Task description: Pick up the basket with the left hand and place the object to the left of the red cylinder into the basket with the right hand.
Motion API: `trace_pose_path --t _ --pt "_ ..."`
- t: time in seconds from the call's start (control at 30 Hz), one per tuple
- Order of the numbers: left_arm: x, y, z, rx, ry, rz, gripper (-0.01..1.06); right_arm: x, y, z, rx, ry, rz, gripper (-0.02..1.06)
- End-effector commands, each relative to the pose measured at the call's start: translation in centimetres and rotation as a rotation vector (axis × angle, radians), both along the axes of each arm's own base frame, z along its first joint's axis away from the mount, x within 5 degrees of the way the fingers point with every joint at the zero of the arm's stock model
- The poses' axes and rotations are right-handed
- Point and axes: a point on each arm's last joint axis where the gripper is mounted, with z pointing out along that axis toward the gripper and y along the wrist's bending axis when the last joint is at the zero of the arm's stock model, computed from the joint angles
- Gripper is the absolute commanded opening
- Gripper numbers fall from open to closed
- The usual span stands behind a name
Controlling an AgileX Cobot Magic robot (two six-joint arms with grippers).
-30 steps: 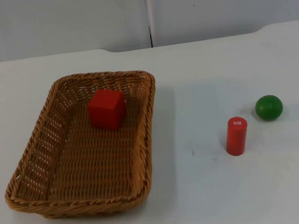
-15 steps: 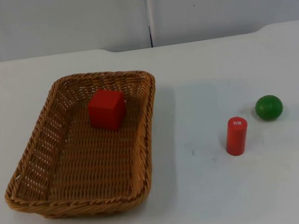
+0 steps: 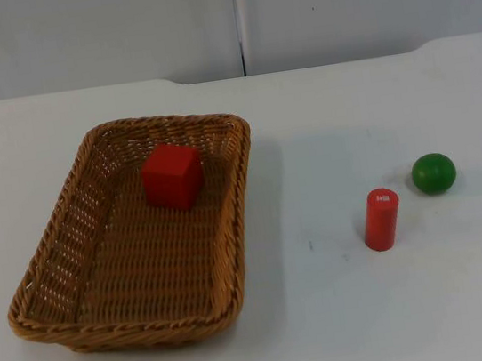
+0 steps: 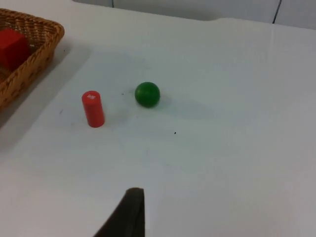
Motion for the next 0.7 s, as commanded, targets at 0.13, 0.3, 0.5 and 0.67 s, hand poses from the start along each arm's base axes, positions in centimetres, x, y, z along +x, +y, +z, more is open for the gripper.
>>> trace_pose_path --t 0.13,0.3,0.5,0.67 --pt "-0.03 -0.06 -0.14 -0.006 0.002 0.000 1.05 -0.03 0.08 -0.01 0.007 -0.006 -0.078 1.05" --pt "-0.03 -0.06 -0.14 -0.006 0.002 0.000 1.05 -0.07 0.12 -0.01 0.006 -0.006 -0.141 1.05" --pt "-0.03 -0.06 -0.14 -0.006 0.002 0.000 1.05 -0.09 0.14 -0.01 0.006 -0.006 -0.175 1.05" --pt "-0.03 -0.06 -0.14 -0.006 0.002 0.000 1.05 -0.09 0.15 -0.01 0.008 -0.006 -0.174 1.05"
